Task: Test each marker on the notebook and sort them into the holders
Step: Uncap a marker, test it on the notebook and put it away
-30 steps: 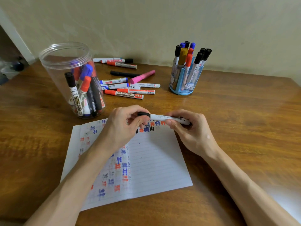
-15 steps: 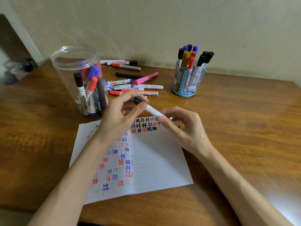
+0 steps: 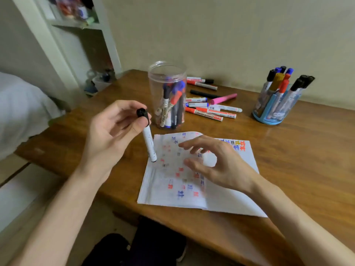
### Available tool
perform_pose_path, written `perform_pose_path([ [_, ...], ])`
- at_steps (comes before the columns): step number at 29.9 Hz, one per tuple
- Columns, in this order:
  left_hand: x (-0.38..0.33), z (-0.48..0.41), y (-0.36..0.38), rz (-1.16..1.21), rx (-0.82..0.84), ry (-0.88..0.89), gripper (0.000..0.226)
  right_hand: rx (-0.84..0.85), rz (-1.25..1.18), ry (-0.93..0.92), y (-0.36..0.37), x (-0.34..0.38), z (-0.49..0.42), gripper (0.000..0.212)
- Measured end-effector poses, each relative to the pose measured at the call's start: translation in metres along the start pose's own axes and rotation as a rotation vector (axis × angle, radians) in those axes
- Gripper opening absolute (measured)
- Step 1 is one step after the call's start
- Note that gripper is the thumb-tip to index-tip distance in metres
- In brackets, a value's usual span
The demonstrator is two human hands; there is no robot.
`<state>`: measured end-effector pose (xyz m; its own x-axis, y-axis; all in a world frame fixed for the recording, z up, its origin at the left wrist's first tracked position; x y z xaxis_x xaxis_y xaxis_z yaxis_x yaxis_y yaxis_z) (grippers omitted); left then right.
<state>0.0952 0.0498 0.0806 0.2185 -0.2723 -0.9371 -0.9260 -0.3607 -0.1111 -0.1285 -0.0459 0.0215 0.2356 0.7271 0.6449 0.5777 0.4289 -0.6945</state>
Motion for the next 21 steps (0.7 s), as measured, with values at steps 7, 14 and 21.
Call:
perform_pose_path([
  [7,0.002,0.081,-0.092,-0.040,-0.146,-0.096,0.020,0.123,-0.082,-0.194,0.077,0.055,-0.058,0.032],
  [14,0.021,0.159,-0.135,-0.110,-0.180,-0.254,0.024,0.210,-0.123,-0.368,0.137,0.098,-0.087,0.032],
  [21,0.026,0.163,-0.136,-0.089,-0.205,-0.291,0.021,0.131,-0.153,-0.316,0.124,0.090,-0.079,0.029],
])
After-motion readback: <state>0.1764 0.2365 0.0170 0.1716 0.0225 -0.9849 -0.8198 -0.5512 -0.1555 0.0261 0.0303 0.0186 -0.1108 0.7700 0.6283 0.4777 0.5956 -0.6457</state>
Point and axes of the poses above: each hand's wrist, its own z-axis away from the middle knuckle, its own y-axis out of the palm, x = y × z, the point moved 4 cm from there along -z, towards the middle knuckle, and after that the axes turned 8 degrees about -y, right-handed, at the moved point
